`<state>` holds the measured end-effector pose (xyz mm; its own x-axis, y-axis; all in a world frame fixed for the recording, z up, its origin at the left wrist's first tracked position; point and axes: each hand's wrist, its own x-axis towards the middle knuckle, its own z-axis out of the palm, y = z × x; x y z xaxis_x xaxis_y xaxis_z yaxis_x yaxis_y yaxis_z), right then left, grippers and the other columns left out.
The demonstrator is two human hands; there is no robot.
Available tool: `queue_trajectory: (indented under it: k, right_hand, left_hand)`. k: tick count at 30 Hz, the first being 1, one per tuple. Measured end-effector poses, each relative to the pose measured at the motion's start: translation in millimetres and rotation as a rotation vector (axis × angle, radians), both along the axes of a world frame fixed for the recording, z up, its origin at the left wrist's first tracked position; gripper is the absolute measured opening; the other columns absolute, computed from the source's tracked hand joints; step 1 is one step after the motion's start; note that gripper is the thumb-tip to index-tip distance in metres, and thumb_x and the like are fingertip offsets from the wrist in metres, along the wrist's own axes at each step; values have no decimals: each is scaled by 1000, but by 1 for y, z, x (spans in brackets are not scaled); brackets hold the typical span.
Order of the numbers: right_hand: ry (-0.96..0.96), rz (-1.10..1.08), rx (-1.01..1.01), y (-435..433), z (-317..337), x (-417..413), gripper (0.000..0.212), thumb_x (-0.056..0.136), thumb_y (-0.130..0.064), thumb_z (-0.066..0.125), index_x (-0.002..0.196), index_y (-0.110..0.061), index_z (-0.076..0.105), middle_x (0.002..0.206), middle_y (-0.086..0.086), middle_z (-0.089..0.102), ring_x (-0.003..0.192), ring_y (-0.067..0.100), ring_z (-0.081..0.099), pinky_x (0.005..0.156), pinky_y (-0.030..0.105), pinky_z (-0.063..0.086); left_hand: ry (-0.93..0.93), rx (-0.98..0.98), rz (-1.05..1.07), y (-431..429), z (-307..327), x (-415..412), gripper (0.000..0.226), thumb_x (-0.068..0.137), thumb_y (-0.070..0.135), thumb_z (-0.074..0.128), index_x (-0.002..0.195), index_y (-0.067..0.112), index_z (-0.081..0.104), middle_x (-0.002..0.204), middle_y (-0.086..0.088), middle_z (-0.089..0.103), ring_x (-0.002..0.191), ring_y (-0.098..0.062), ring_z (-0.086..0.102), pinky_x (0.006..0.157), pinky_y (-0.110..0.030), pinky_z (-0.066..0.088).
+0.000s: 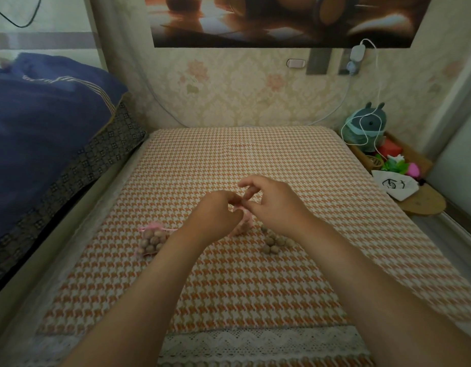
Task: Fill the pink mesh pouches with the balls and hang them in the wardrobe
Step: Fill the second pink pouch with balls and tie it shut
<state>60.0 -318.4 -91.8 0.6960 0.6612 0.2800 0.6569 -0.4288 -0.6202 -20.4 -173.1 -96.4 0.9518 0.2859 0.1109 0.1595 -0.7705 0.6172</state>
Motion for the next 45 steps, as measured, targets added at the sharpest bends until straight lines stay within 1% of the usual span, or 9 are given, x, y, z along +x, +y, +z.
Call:
queue_trajectory:
  k: [8, 11, 14, 21, 25, 31, 35, 42, 45]
  right_hand:
    - [-27, -106, -15, -9, -6, 9, 28, 97, -23, 65, 123, -32, 67, 112, -16, 67, 80, -7, 55, 76, 18, 43]
    - [-52, -149, -298, -16, -11, 12, 24, 96, -30, 65, 120, -31, 69, 117, -11, 68, 102, 10, 63, 83, 29, 50]
    - [-25, -145, -551, -17, -23, 12, 25, 94, -35, 65, 118, -30, 71, 116, -8, 69, 100, 14, 63, 80, 31, 52]
    - [-45, -156, -606, -9, -29, 12, 22, 96, -31, 64, 116, -29, 73, 115, -6, 71, 103, 18, 66, 83, 33, 54]
    - [-131, -218, -500, -6, -23, 14, 19, 97, -33, 61, 112, -30, 73, 109, -7, 73, 97, 17, 67, 74, 30, 50]
    - [-56, -150, 20, -3, 1, 5, 17, 93, -35, 69, 110, -32, 72, 99, -19, 70, 89, -6, 61, 79, 22, 50]
    - [-59, -62, 24, 1, 0, -3, 11, 92, -37, 71, 103, -37, 73, 96, -23, 70, 71, -20, 54, 65, 13, 38]
    - [-70, -45, -11, 1, -5, -3, 11, 90, -36, 73, 101, -35, 75, 97, -23, 71, 72, -18, 55, 65, 15, 38]
    - [-115, -52, -55, 1, -5, -3, 11, 91, -36, 73, 102, -35, 74, 99, -22, 70, 80, -10, 57, 69, 17, 43]
  left_hand:
    - [13, -1, 2, 0, 1, -5, 37, 91, 22, 60, 128, 19, 65, 129, 7, 64, 110, -11, 61, 88, -21, 44]
    - [3, 0, 2, -1, 1, -5, 36, 91, 21, 61, 127, 20, 65, 130, 7, 64, 112, -12, 61, 95, -26, 48]
    - [-2, -9, 6, -2, 1, -3, 34, 92, 22, 61, 126, 20, 65, 130, 7, 63, 112, -13, 61, 96, -28, 49]
    - [-2, 1, -9, -2, 0, -3, 35, 91, 20, 61, 126, 19, 65, 130, 7, 63, 111, -12, 61, 91, -23, 47]
    - [-2, 9, -17, -1, 0, -3, 36, 91, 20, 61, 127, 19, 65, 129, 6, 64, 111, -12, 61, 94, -25, 48]
    - [-5, -20, -16, -1, 0, -2, 30, 90, 22, 61, 119, 21, 68, 114, 8, 69, 92, -9, 65, 79, -23, 50]
    - [-17, -70, -32, -1, -1, -2, 21, 87, 22, 61, 105, 25, 72, 85, 11, 72, 58, 4, 60, 53, -14, 42]
    - [-5, -130, -63, 0, 2, -5, 25, 89, 19, 60, 110, 30, 69, 89, 14, 72, 64, 7, 64, 54, -7, 45]
    - [16, -138, -58, 1, 1, -5, 26, 89, 21, 61, 111, 31, 69, 95, 13, 72, 70, 2, 67, 62, -16, 53]
